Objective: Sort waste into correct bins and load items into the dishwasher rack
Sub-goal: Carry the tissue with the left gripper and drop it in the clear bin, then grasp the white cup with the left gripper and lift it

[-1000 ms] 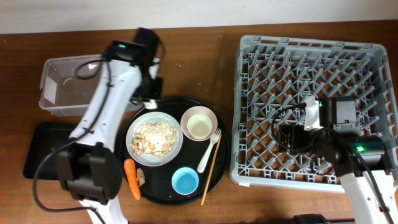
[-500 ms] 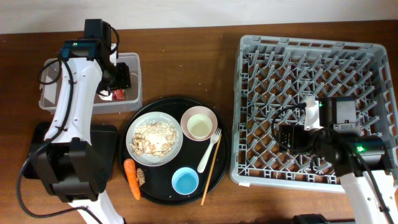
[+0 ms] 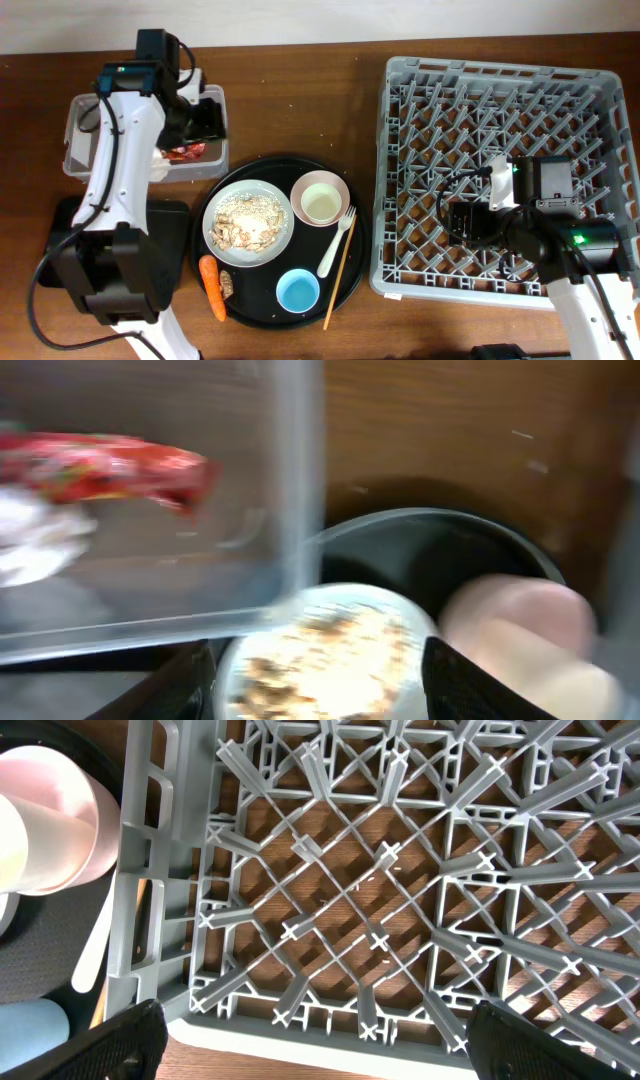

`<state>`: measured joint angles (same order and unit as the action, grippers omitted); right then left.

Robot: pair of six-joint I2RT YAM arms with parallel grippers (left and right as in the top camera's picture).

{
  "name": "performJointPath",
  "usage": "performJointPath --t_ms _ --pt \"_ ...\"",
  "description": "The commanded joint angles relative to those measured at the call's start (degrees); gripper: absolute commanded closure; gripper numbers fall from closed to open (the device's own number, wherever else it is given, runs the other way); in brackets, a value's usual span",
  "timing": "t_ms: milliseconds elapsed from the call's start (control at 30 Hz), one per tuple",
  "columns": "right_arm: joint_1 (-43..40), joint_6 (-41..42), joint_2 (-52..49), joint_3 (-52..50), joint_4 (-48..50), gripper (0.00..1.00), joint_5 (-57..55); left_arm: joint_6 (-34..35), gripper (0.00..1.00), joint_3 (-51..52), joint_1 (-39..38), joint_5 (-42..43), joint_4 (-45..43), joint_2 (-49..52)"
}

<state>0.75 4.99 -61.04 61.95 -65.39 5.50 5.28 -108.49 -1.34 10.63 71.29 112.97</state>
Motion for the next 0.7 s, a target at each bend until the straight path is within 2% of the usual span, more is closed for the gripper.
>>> performJointPath --t_ms 0,67,167,267,433,667 --pt "-0.5 0.4 -0.1 1.3 0.0 0.02 0.1 -2.3 0.35 -1.2 -5.0 11.0 1.5 -0.1" --pt "-0.5 0.4 -0.1 1.3 0.0 0.02 0.1 -2.3 0.35 -1.1 -8.3 10.8 3.1 0.0" --pt "-0.4 0.4 -0.1 1.3 0.0 0.02 0.1 -2.3 0.36 0.1 -14.1 5.6 5.9 0.0" --pt "-0.5 0.4 -0.1 1.3 0.0 0.02 0.1 -1.4 0.39 3.2 -18.5 5.6 5.6 0.0" --pt "-0.5 0.4 -0.1 1.3 -0.1 0.02 0.1 1.6 0.4 12.1 -24.1 4.7 -1.7 0.0" --pt "-0.5 0.4 -0.1 1.3 -0.3 0.02 0.1 3.1 0.47 19.1 -25.4 2.4 -8.3 0.3"
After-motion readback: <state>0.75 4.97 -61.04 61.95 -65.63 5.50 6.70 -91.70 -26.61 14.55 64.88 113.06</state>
